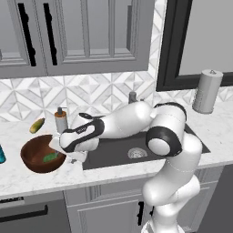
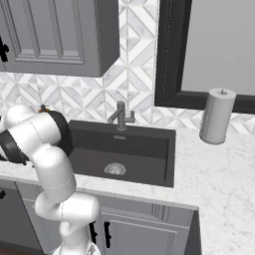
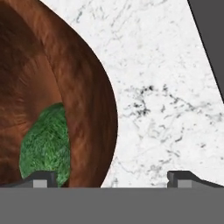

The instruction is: Pick the broccoli from the sink and place it in the bowl. Then pick the bowl and place it in the microwave. Then close the microwave door and press the start button.

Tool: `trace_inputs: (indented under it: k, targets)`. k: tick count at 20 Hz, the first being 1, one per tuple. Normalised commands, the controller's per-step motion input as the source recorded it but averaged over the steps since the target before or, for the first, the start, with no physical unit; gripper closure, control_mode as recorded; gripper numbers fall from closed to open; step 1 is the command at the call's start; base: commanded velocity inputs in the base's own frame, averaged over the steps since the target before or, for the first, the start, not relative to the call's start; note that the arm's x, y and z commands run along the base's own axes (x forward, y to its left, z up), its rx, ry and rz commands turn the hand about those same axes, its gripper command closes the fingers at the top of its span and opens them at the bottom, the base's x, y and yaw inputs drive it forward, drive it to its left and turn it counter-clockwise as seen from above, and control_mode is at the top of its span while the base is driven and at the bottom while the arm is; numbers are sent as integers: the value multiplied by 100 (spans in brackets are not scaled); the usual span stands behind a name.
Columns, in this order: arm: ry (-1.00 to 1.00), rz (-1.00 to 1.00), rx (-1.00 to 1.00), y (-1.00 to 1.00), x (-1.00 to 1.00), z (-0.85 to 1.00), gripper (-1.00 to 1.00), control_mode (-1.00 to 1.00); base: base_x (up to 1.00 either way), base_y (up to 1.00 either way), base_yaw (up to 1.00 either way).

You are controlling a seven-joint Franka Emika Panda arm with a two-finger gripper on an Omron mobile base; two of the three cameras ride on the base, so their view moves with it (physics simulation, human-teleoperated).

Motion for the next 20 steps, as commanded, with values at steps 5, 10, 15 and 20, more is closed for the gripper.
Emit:
trace_inputs:
  k: [5,10,15,20]
  targets:
    - [0,-8,0,5,0,0,-100,-100,0,0,0]
    - [0,-6,0,8,8,-7,-100,-100,0,0,0]
    - [0,-7,0,12,26,0,-100,-100,0,0,0]
    - [0,-3,0,3,11,-5,100,-100,0,0,0]
